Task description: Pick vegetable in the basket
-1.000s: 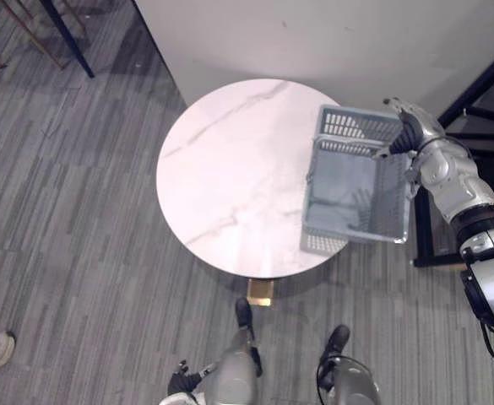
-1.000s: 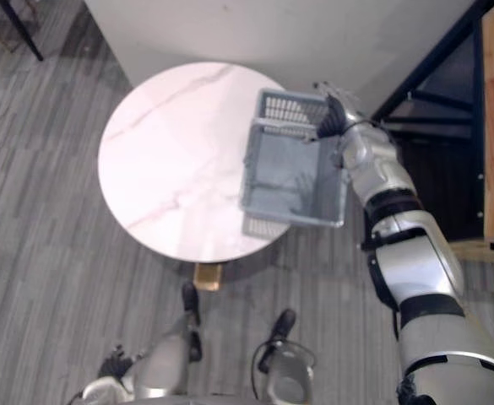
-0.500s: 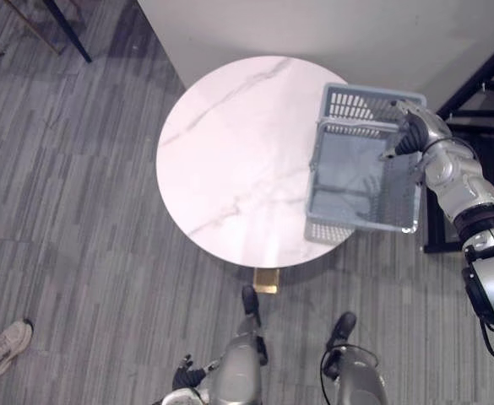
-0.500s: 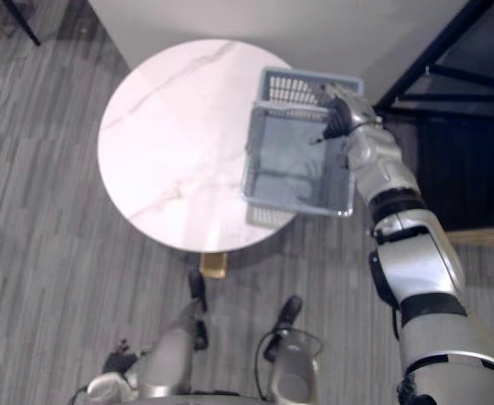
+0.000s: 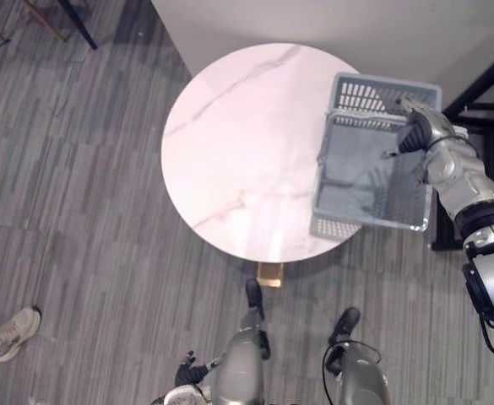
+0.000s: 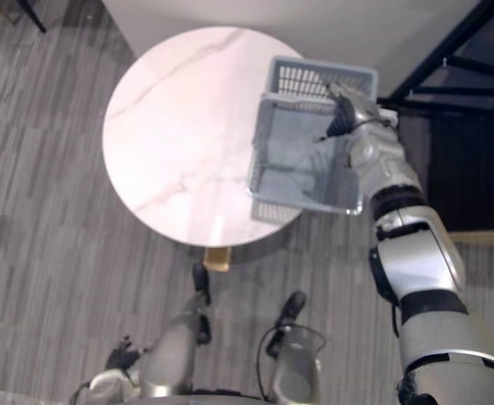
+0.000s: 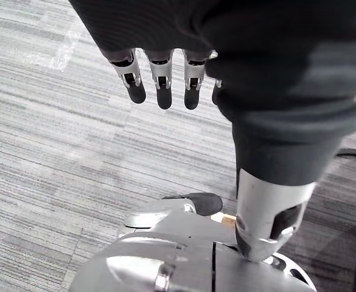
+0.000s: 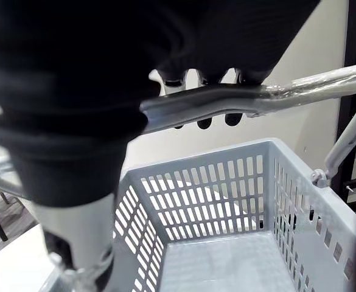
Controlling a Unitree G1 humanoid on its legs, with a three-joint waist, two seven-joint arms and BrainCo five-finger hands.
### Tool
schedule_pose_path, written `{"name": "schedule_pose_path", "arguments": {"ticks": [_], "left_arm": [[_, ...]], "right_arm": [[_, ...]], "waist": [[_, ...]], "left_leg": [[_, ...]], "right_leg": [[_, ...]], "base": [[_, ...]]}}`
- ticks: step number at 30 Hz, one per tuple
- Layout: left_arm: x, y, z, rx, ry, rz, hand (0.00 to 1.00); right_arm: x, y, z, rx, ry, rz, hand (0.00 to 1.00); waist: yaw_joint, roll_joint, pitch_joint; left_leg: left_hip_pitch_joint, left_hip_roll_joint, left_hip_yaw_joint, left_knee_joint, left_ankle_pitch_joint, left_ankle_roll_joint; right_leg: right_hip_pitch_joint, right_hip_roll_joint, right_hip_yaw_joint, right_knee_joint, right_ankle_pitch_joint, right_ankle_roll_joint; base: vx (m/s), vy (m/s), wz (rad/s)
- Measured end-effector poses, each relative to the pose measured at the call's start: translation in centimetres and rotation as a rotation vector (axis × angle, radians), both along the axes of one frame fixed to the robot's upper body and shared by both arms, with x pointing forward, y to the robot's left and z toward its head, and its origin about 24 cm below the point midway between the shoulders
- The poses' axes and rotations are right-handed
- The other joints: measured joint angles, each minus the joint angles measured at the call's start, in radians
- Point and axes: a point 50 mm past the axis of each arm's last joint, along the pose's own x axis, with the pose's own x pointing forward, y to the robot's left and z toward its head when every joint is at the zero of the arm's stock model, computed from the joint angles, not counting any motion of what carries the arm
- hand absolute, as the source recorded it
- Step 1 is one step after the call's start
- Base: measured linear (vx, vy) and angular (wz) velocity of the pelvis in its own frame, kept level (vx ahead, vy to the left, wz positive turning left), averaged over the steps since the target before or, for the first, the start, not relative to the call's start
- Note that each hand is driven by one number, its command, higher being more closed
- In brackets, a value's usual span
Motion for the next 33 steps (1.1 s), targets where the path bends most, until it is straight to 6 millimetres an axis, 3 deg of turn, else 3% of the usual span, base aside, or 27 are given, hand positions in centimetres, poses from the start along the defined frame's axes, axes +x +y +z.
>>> {"name": "schedule_pose_path", "arguments": {"ticks": [1,2,15,23,26,31,33], "left_arm": [[0.0,0.0,0.0,0.0,0.0,0.0,0.0],[0.0,0.0,0.0,0.0,0.0,0.0,0.0],[0.3,-0.3,0.0,0.011,0.0,-0.018,0.0],[0.3,-0.3,0.0,0.011,0.001,-0.021,0.0],[0.3,-0.4,0.0,0.011,0.004,-0.022,0.0],[0.2,-0.3,0.0,0.017,0.018,-0.027,0.0],[0.0,0.1,0.0,0.029,0.028,-0.023,0.0]], "right_arm": [[0.0,0.0,0.0,0.0,-0.001,-0.001,0.0],[0.0,0.0,0.0,0.0,-0.004,-0.003,1.0],[0.0,-0.2,-0.1,0.002,-0.011,-0.014,1.0],[-0.1,-0.6,-1.2,0.004,0.027,-0.034,1.0],[-0.2,-0.5,-2.6,-0.022,0.063,-0.027,1.0],[-0.8,2.3,-5.0,-0.127,0.12,0.103,1.0],[-1.8,4.6,-7.2,-0.192,0.166,0.217,1.0]], "waist": [[0.0,0.0,0.0],[0.0,0.0,0.0],[0.001,0.017,0.009],[0.006,0.016,0.009],[0.01,0.016,0.008],[0.0,0.004,0.002],[-0.004,-0.016,-0.009]], "left_leg": [[0.0,0.0,0.0,0.0,0.0,0.0],[-0.002,0.0,-0.001,0.0,0.0,0.0],[-0.006,-0.001,-0.008,0.0,0.004,0.001],[-0.002,-0.005,-0.01,0.0,0.007,0.001],[0.025,-0.005,-0.009,0.0,0.005,-0.001],[0.063,-0.002,0.001,0.0,-0.003,-0.012],[0.086,0.001,0.018,0.0,-0.006,-0.017]], "right_leg": [[0.0,0.0,0.0,0.0,0.0,0.0],[-0.001,0.0,-0.001,0.0,0.0,0.0],[-0.006,-0.003,-0.004,0.011,-0.001,0.0],[-0.003,-0.006,-0.006,0.014,-0.001,0.0],[0.023,-0.006,-0.005,0.012,-0.001,0.0],[0.048,-0.006,0.016,0.011,-0.001,0.0],[0.057,-0.004,0.034,0.011,-0.001,0.0]], "base": [[0.01,-0.001,0.04],[0.0,0.0,0.0],[0.0,0.0,0.0],[0.0,0.0,0.0],[0.0,0.0,0.0],[0.01,-0.006,-0.11],[0.01,-0.011,-0.24]]}}
